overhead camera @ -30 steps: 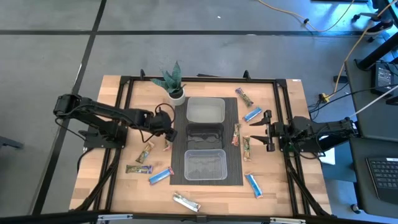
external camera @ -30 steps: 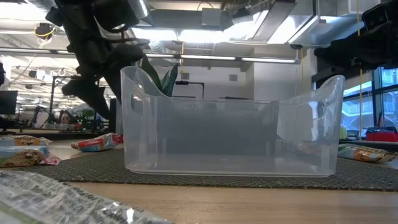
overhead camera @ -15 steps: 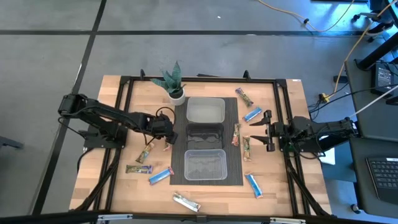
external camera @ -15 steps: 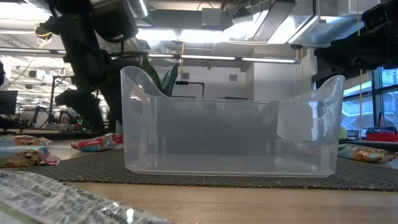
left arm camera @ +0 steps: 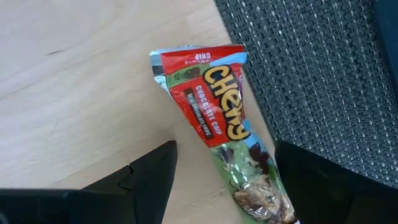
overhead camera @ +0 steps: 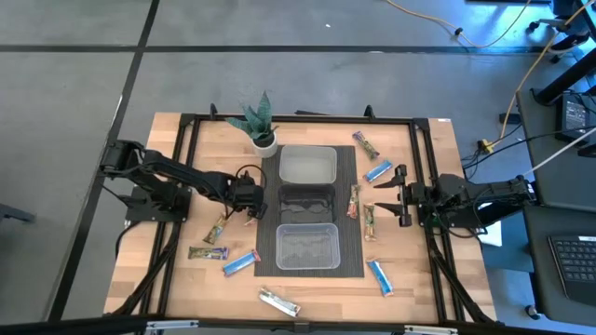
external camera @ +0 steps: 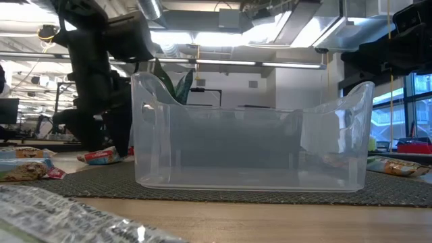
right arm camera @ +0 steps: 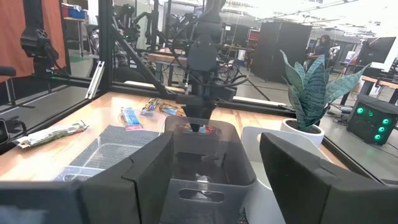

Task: Pick and place Granola Bars by type
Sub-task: Put the red granola bar into the gray bin

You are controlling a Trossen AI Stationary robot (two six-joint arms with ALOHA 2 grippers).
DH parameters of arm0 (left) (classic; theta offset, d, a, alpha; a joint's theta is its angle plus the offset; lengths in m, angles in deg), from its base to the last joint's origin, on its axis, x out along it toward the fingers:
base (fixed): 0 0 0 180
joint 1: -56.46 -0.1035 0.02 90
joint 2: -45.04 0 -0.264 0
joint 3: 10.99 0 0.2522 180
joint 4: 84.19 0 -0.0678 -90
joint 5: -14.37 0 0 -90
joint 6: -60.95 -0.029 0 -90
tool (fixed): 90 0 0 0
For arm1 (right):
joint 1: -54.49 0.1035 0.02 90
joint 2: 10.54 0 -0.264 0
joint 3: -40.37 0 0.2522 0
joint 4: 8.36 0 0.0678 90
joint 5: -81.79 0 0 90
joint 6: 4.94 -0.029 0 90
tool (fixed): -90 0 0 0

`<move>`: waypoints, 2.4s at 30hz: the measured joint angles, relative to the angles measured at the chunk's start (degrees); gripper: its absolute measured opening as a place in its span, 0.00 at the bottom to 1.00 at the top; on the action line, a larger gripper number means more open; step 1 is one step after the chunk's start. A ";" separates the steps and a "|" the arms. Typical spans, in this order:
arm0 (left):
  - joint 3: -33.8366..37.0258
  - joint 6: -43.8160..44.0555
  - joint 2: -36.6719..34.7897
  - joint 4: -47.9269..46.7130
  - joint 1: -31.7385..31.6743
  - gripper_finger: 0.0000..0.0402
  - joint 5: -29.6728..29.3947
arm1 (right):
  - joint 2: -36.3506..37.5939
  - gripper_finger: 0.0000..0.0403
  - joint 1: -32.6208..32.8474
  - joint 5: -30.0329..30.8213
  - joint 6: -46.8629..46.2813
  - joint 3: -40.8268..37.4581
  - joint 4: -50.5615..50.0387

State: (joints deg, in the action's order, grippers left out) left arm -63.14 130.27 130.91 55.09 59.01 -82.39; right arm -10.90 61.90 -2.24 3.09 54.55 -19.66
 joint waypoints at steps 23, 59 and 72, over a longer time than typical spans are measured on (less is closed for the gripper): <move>0.20 -3.84 -0.52 -1.05 -0.02 0.43 -0.72 | 0.00 0.60 -0.01 -0.01 0.20 0.00 0.01; 0.20 -15.84 -11.43 0.82 -2.93 0.24 -2.12 | 0.01 0.60 0.01 0.01 0.22 0.00 0.02; -0.64 -46.91 -21.73 34.49 -8.13 0.24 4.28 | 0.00 0.60 -0.01 0.03 0.22 0.00 0.02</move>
State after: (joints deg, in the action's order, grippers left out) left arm -63.79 83.36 109.18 89.58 50.88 -78.12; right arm -10.90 61.89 -2.21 3.31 54.55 -19.64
